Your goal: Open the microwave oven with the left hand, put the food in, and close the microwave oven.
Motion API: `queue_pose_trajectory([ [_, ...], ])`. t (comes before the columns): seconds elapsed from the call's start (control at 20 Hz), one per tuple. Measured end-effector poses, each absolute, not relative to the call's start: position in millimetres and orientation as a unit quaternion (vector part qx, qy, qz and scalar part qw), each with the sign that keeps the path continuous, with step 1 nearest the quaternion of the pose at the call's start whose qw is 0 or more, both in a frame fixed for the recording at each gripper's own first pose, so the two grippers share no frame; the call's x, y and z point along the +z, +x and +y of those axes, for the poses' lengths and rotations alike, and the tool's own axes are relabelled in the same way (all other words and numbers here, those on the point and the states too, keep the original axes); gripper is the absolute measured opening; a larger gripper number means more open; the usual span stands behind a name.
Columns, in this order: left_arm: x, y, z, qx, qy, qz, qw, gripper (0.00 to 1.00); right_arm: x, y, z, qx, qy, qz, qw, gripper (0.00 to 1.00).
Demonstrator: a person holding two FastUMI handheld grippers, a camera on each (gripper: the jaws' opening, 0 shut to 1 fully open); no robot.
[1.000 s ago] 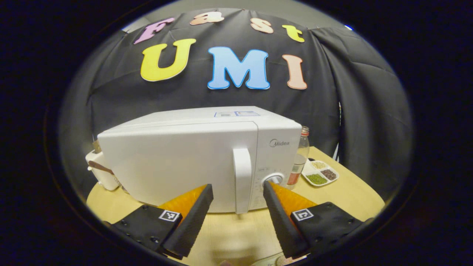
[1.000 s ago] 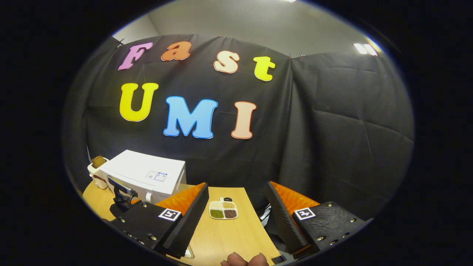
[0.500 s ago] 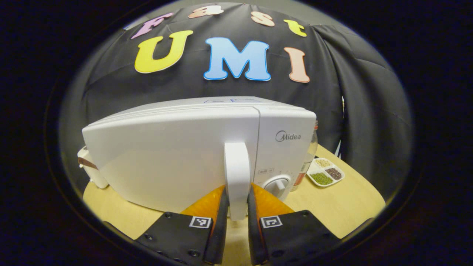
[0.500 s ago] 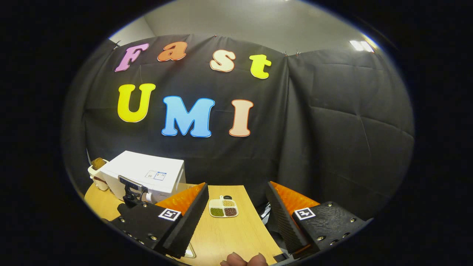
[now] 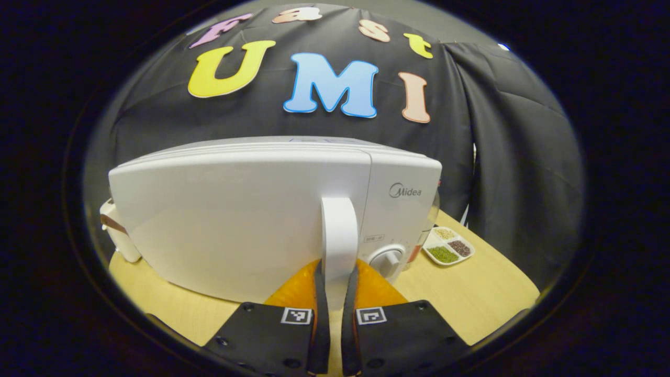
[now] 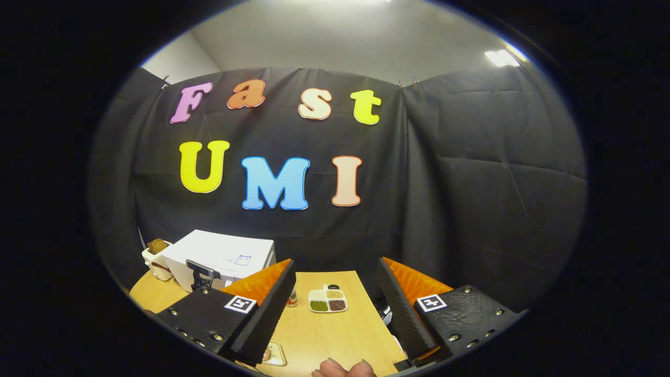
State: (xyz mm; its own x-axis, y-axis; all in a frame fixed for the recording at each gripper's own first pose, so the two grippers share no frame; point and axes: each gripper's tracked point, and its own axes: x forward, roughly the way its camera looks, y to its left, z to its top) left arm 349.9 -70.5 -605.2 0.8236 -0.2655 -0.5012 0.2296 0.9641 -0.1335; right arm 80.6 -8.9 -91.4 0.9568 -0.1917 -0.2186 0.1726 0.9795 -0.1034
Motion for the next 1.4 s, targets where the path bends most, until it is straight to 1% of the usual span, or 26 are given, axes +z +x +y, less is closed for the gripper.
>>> queue_pose_trajectory([
  [0.25, -606, 344, -69, -0.136, -0.013, 0.294, 0.946, 0.17, -85, 48, -27, -0.081, -0.028, 0.104, 0.991, 0.95],
  [0.3, -605, 331, -67, -0.131, -0.02, 0.303, 0.944, 0.17, -85, 42, -31, -0.08, -0.024, 0.104, 0.991, 0.95],
  [0.4, -598, 299, -56, -0.122, -0.027, 0.293, 0.948, 0.17, -85, 34, -37, -0.074, -0.009, 0.101, 0.992, 0.95],
  [0.45, -596, 277, -49, -0.123, -0.025, 0.291, 0.948, 0.15, -87, 30, -38, -0.07, -0.001, 0.101, 0.992, 0.95],
  [0.5, -593, 261, -41, -0.123, -0.029, 0.292, 0.948, 0.17, -90, 28, -40, -0.065, 0.005, 0.102, 0.993, 0.95],
  [0.55, -590, 243, -31, -0.123, -0.035, 0.296, 0.946, 0.15, -94, 25, -40, -0.059, 0.009, 0.104, 0.993, 0.95],
  [0.7, -584, 202, -4, -0.121, -0.04, 0.307, 0.943, 0.17, -108, 19, -39, -0.041, 0.02, 0.11, 0.993, 0.96],
  [0.95, -576, 151, 43, -0.112, -0.011, 0.319, 0.941, 0.17, -133, 13, -20, -0.007, 0.043, 0.128, 0.991, 0.96],
  [1.1, -572, 131, 68, -0.106, -0.009, 0.32, 0.942, 0.16, -142, 10, -6, -0.006, 0.054, 0.137, 0.989, 0.96],
  [1.25, -572, 115, 86, -0.125, -0.01, 0.312, 0.942, 0.14, -149, 11, 20, -0.005, 0.044, 0.146, 0.988, 0.96],
  [1.3, -572, 109, 94, -0.134, -0.009, 0.311, 0.941, 0.16, -154, 12, 27, -0.01, 0.038, 0.152, 0.988, 0.96],
  [1.35, -572, 105, 102, -0.142, -0.011, 0.312, 0.939, 0.14, -159, 13, 37, -0.009, 0.037, 0.159, 0.987, 0.94],
  [1.4, -571, 100, 109, -0.152, -0.012, 0.311, 0.938, 0.17, -163, 15, 51, -0.007, 0.037, 0.163, 0.986, 0.96],
])
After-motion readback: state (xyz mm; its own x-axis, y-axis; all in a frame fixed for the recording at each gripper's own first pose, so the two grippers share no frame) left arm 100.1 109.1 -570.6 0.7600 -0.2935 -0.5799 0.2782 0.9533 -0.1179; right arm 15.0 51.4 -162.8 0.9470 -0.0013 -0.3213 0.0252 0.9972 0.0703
